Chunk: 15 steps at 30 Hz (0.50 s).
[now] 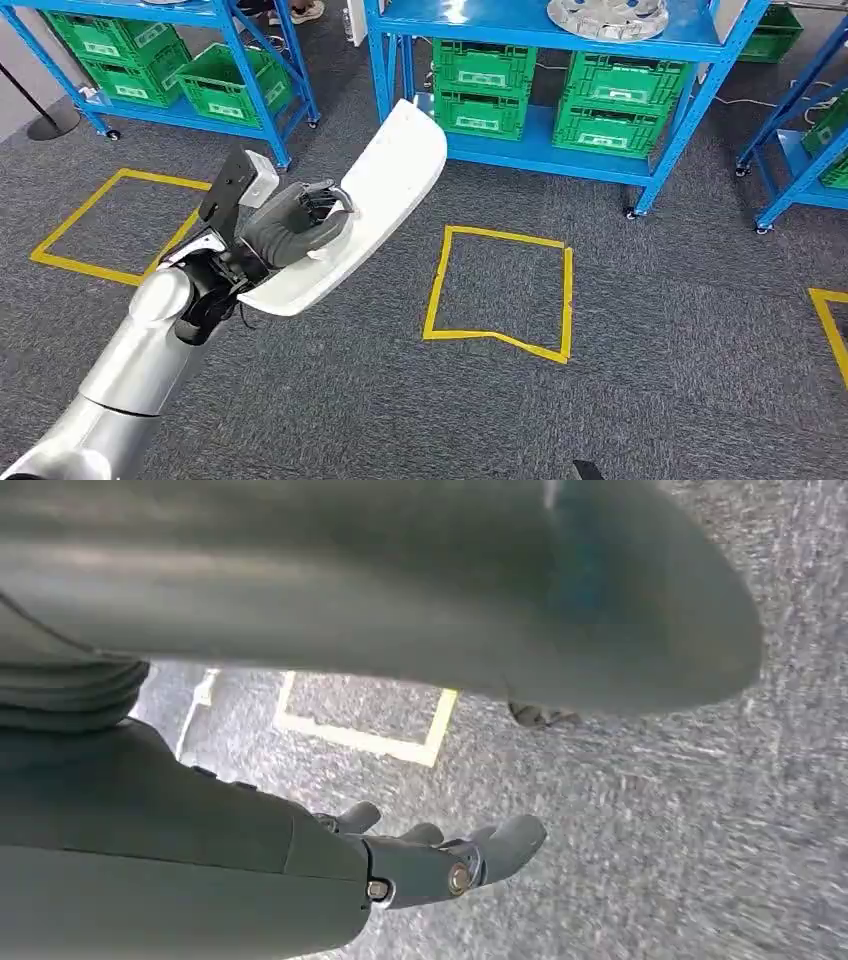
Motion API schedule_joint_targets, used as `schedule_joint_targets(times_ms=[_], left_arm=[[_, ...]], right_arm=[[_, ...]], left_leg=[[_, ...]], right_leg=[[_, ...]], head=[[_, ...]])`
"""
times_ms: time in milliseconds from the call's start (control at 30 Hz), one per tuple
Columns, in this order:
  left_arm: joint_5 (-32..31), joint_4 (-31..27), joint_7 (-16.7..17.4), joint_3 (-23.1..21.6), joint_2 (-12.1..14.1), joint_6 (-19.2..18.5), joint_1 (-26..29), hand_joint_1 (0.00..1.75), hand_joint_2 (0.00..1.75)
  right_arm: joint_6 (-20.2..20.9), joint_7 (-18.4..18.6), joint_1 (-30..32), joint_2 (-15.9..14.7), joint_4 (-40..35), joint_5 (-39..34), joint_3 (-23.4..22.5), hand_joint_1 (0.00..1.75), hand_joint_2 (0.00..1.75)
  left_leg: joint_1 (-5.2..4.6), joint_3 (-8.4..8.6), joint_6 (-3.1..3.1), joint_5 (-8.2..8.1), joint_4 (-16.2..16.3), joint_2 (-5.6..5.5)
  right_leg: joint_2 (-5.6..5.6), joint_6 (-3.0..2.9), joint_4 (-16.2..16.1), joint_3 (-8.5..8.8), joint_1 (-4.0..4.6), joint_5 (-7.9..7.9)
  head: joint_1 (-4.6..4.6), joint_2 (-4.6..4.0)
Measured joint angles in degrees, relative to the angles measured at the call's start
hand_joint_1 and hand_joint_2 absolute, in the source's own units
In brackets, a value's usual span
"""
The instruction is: Take the parts from the cabinet and place them on the table.
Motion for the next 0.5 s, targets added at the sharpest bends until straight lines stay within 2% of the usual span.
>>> schedule_joint_targets(times_ms=[33,67,100,133,167,200,233,267,300,367,400,433,467,500], left_arm=[[0.11,0.13,-0.06,-0.04,-0.04,-0.11,0.06,1.75,1.75],[0.2,0.31,-0.17,-0.18,-0.13,-0.22,0.23,1.75,1.75],[0.2,0.42,-0.2,-0.37,-0.24,-0.28,0.41,1.75,1.75],[0.17,0.48,-0.24,-0.42,-0.31,-0.31,0.64,1.75,1.75],[0.09,0.48,-0.35,-0.42,-0.42,-0.31,0.83,1.75,1.75],[-0.28,0.31,-0.39,-0.42,-0.44,-0.26,0.98,1.75,1.75],[-0.37,0.05,-0.46,-0.42,-0.48,-0.15,1.05,1.75,1.75],[-0.55,-0.3,-0.5,-0.39,-0.5,-0.06,1.05,1.75,1.75],[-0.59,-0.54,-0.52,-0.42,-0.59,-0.04,1.1,1.75,1.75],[-0.59,-0.59,-0.63,-0.39,-0.26,-0.35,1.32,1.75,1.75],[-0.55,-0.59,-0.92,-0.35,0.07,-0.61,1.43,1.75,1.75],[-0.5,-0.59,-1.14,-0.33,0.11,-1.03,1.49,1.75,1.75],[-0.46,-0.57,-1.36,-0.33,0.11,-1.07,1.37,1.75,1.75],[-0.42,-0.57,-1.44,-0.35,-0.02,-1.09,1.36,1.75,1.75]], right_arm=[[0.0,0.02,0.18,0.0,0.0,0.0,-0.02,0.0,0.0],[-0.07,0.04,0.28,0.0,0.0,0.0,-0.02,0.0,0.0],[-0.18,0.04,0.31,0.0,0.0,0.0,-0.02,0.0,0.0],[-0.33,0.04,0.29,0.0,0.0,0.0,-0.02,0.0,0.0],[-0.5,0.04,0.25,0.02,0.0,0.0,-0.02,0.0,0.0],[-0.55,0.0,0.23,0.04,0.0,0.02,-0.02,0.0,0.0],[-0.59,-0.04,0.23,0.09,0.0,0.02,-0.02,0.0,0.0],[-0.61,-0.11,0.25,0.09,0.0,0.04,-0.02,0.0,0.0],[-0.61,-0.18,0.24,0.11,0.0,0.07,-0.02,0.0,0.0],[-0.57,-0.07,0.19,0.13,0.0,0.2,-0.02,0.0,0.0],[-0.57,0.07,0.18,0.2,0.0,0.22,-0.02,0.0,0.0],[-0.59,0.13,0.16,0.22,0.0,0.2,-0.02,0.0,0.0],[-0.61,0.11,0.15,0.22,0.0,0.2,-0.02,0.0,0.0],[-0.57,0.24,0.17,0.26,0.0,0.2,-0.02,0.0,0.0]], left_leg=[[0.16,-2.45,-0.31,-2.71,5.48,0.88],[0.25,-4.25,-0.44,-4.18,9.47,1.12],[0.33,-5.18,-0.54,-4.59,11.69,1.22],[0.36,-4.68,-0.53,-3.72,10.99,1.28],[0.35,-3.03,-0.38,-1.94,8.02,1.33],[0.3,-0.26,-0.13,0.41,2.9,1.64],[0.15,2.95,0.26,2.48,-2.78,2.88],[-0.36,4.54,0.8,2.2,-6.42,5.25],[-0.55,4.96,1.29,2.6,-6.44,4.51],[-0.7,4.49,1.66,2.67,-6.17,3.39],[-0.71,4.43,2.04,2.84,-6.43,2.87],[-0.07,4.9,2.63,3.41,-7.12,2.39],[0.0,4.85,2.96,3.63,-7.29,1.88],[0.04,4.71,3.18,3.72,-7.28,1.47]], right_leg=[[-0.71,-0.09,0.0,-0.01,0.07,-0.06],[-1.31,-0.12,0.01,-0.02,0.08,-0.09],[-1.94,-0.13,0.02,-0.03,0.08,-0.1],[-2.44,-0.11,0.02,-0.01,0.07,-0.11],[-2.92,-0.09,0.02,0.01,0.08,-0.13],[-3.43,-0.01,0.02,0.1,0.09,-0.18],[-3.99,0.11,0.02,0.28,0.11,-0.26],[-4.44,0.37,0.05,0.4,0.41,-0.42],[-4.79,0.76,0.06,0.39,0.54,-0.45],[-5.64,1.4,-0.18,0.62,0.47,-0.33],[-6.08,1.74,-0.38,0.85,0.56,-0.28],[-5.41,2.24,-0.25,0.81,0.39,-0.64],[-2.81,2.42,1.11,0.39,0.25,-1.73],[-1.17,2.48,4.63,-1.26,0.18,-3.91]], head=[[0.02,0.0],[0.02,0.0],[0.0,0.0],[0.02,0.0],[0.0,0.0],[0.0,0.0],[0.0,0.0],[0.0,0.0],[0.11,0.0],[0.09,0.0],[0.04,0.02],[0.07,0.0],[0.09,0.0],[0.26,0.0]])
